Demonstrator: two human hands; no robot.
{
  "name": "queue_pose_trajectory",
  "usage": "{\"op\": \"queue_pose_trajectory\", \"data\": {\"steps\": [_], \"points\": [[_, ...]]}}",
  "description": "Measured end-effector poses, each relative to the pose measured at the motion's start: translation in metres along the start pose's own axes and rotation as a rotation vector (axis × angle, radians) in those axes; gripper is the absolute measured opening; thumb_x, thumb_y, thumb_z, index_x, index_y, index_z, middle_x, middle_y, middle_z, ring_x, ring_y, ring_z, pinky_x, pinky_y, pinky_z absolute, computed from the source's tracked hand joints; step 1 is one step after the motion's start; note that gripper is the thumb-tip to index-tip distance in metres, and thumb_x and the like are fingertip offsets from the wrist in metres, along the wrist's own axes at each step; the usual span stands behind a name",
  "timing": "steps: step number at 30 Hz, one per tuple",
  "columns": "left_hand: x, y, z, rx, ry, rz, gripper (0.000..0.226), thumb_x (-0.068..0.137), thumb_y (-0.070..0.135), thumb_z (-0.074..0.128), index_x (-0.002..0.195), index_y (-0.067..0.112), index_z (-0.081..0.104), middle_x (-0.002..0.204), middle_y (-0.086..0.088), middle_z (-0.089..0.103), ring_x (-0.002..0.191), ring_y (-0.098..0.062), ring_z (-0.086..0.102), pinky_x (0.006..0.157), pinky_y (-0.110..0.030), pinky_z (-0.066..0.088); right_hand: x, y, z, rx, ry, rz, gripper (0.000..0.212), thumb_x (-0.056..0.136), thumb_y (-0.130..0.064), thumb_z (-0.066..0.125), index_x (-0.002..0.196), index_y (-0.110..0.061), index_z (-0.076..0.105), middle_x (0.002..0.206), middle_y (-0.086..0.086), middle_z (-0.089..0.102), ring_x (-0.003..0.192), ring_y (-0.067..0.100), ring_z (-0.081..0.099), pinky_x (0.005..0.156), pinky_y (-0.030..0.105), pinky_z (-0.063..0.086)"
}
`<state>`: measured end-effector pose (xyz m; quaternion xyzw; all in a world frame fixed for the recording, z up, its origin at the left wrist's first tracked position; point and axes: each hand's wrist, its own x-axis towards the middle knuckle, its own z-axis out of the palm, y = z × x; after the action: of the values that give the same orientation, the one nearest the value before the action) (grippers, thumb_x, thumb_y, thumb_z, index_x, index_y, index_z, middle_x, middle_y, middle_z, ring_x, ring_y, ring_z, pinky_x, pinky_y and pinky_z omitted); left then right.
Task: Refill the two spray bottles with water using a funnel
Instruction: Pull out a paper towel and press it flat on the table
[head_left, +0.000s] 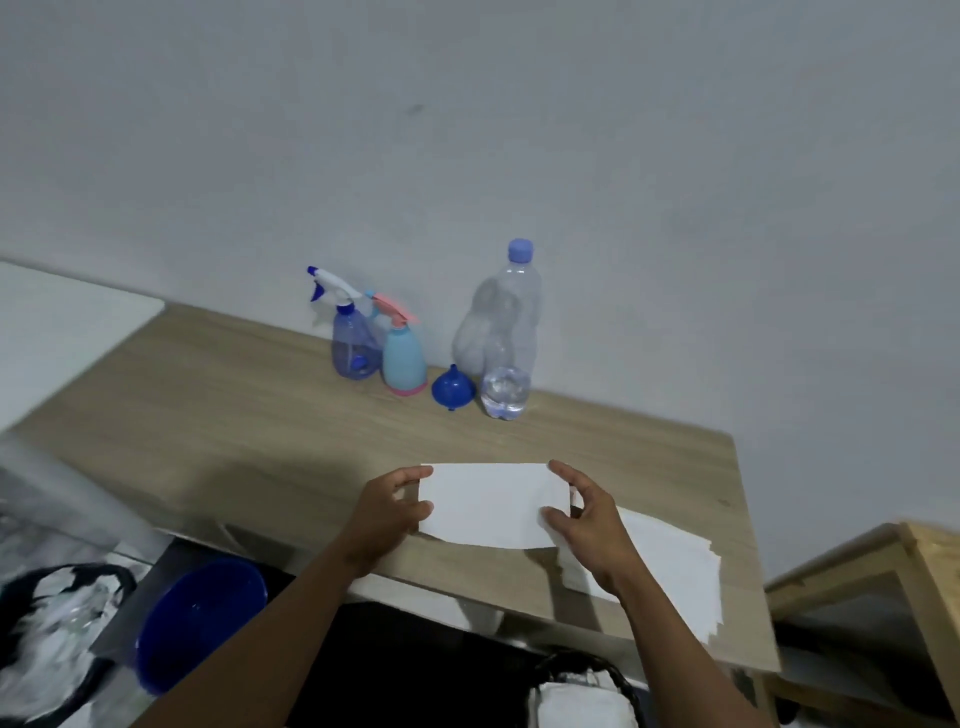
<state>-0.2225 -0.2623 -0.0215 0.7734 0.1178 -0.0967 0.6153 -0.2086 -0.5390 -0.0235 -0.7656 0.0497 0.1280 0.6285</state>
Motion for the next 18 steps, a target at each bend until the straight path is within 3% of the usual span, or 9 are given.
{"op": "queue_pose_trajectory", "data": {"steps": [2, 5, 9, 11, 14, 15, 18], "points": [[0.008, -0.014, -0.036, -0.004, 0.022, -0.008, 0.045, 0.084, -0.005, 0.064, 0.121, 0.019, 0.065, 0.109, -0.008, 0.072, 0.07, -0.01, 0.068, 0.057, -0.025, 0.052, 0.015, -0.006, 0.037, 0.001, -0.042, 0.005, 0.059, 0.089, 0.004, 0.063, 0.135, -0.032, 0.056, 0.13, -0.002, 0.066, 0.101, 0.011, 0.072, 0.08, 0.02, 0.055], [0.025, -0.035, -0.092, -0.003, 0.054, -0.025, 0.045, 0.085, -0.005, 0.066, 0.121, 0.022, 0.064, 0.112, -0.009, 0.071, 0.071, -0.014, 0.068, 0.055, -0.024, 0.051, 0.04, -0.018, 0.095, -0.066, -0.082, -0.017, 0.062, 0.088, 0.003, 0.063, 0.134, -0.038, 0.054, 0.139, -0.006, 0.058, 0.107, 0.02, 0.069, 0.085, 0.028, 0.057], [0.057, -0.064, -0.173, 0.009, 0.085, -0.054, 0.054, 0.085, -0.005, 0.067, 0.13, 0.024, 0.058, 0.125, -0.014, 0.065, 0.08, -0.017, 0.071, 0.055, -0.022, 0.052, 0.078, -0.039, 0.174, -0.132, -0.145, -0.011, 0.062, 0.09, 0.002, 0.061, 0.139, -0.034, 0.05, 0.139, 0.0, 0.055, 0.105, 0.02, 0.065, 0.087, 0.037, 0.06], [0.069, -0.075, -0.211, 0.026, 0.107, -0.062, 0.059, 0.086, -0.004, 0.068, 0.137, 0.022, 0.054, 0.132, -0.009, 0.062, 0.086, -0.019, 0.073, 0.058, -0.024, 0.054, 0.098, -0.047, 0.211, -0.173, -0.182, -0.017, 0.061, 0.09, 0.002, 0.061, 0.141, -0.03, 0.05, 0.139, 0.003, 0.055, 0.112, 0.02, 0.062, 0.094, 0.035, 0.057], [0.081, -0.092, -0.258, 0.065, 0.163, -0.086, 0.067, 0.086, -0.001, 0.068, 0.143, 0.025, 0.047, 0.137, -0.007, 0.059, 0.096, -0.019, 0.071, 0.065, -0.019, 0.053, 0.125, -0.059, 0.261, -0.295, -0.238, -0.054, 0.062, 0.09, 0.001, 0.063, 0.145, -0.023, 0.046, 0.14, -0.001, 0.051, 0.12, 0.014, 0.053, 0.092, 0.009, 0.045], [0.085, -0.097, -0.271, 0.073, 0.184, -0.092, 0.068, 0.086, 0.001, 0.069, 0.145, 0.025, 0.045, 0.14, -0.008, 0.057, 0.1, -0.02, 0.069, 0.066, -0.016, 0.052, 0.134, -0.062, 0.275, -0.347, -0.255, -0.062, 0.063, 0.09, 0.0, 0.063, 0.146, -0.022, 0.044, 0.141, -0.003, 0.048, 0.122, 0.011, 0.048, 0.091, 0.006, 0.039], [0.093, -0.106, -0.295, 0.073, 0.233, -0.114, 0.067, 0.087, 0.001, 0.069, 0.146, 0.023, 0.044, 0.142, -0.01, 0.054, 0.089, -0.011, 0.067, 0.063, -0.006, 0.049, 0.158, -0.067, 0.308, -0.474, -0.297, -0.11, 0.063, 0.091, -0.002, 0.061, 0.148, -0.019, 0.041, 0.147, 0.0, 0.043, 0.125, 0.008, 0.04, 0.104, 0.02, 0.033]]}}
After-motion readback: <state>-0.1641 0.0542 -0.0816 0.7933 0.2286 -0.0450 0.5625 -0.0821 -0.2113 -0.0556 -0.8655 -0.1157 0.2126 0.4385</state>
